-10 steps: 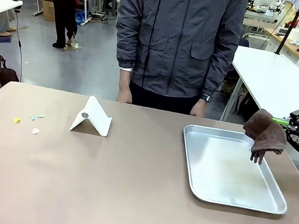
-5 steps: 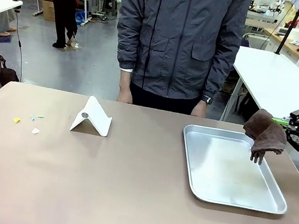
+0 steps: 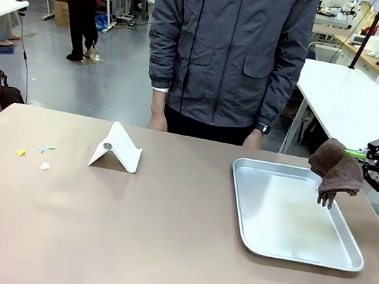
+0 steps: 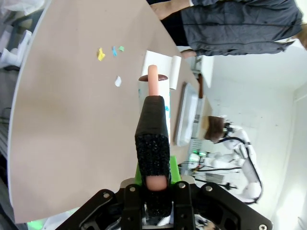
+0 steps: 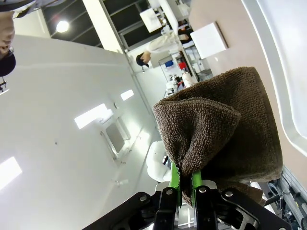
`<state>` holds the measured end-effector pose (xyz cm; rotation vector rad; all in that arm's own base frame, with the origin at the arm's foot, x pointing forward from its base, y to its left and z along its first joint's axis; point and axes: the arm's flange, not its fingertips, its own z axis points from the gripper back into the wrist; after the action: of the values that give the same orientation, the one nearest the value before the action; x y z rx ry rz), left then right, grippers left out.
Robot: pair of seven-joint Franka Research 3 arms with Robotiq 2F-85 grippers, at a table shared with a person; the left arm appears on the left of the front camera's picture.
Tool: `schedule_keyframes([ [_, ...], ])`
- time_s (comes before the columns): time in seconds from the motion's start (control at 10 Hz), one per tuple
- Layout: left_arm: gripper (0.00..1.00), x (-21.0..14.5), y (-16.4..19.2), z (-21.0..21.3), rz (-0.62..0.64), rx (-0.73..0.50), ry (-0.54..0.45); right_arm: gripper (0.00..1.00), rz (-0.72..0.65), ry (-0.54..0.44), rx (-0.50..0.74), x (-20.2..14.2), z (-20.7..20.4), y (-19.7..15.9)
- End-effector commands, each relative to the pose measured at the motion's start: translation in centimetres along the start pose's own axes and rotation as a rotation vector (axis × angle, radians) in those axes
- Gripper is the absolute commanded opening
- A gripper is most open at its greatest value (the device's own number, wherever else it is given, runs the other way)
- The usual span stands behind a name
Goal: Clean the surface of the table.
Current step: Clean the area not pointed to by the person.
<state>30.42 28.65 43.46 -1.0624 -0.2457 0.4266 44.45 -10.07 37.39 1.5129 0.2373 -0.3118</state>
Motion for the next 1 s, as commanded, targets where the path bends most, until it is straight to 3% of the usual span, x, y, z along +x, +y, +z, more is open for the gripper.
schedule_keyframes([
  [0.0,0.22,-0.2,-1.5,-2.6,-0.082,0.14,0.017,0.11,0.0,-0.009,-0.005,0.0,-0.1,0.3],
  [0.2,0.22,1.4,-1.6,-6.1,-0.024,0.231,0.068,0.11,0.0,-0.009,-0.005,0.0,-0.1,0.3],
  [0.5,0.22,3.4,-1.5,-8.6,0.062,0.312,0.069,0.11,0.0,-0.009,-0.005,0.0,-0.1,0.3],
  [0.7,0.22,4.6,-0.9,-9.8,0.103,0.336,0.044,0.11,0.0,-0.009,-0.005,0.0,-0.1,0.3],
  [0.9,0.22,5.4,-0.5,-10.4,0.097,0.362,-0.05,0.11,0.0,-0.009,-0.005,0.0,-0.1,0.3],
])
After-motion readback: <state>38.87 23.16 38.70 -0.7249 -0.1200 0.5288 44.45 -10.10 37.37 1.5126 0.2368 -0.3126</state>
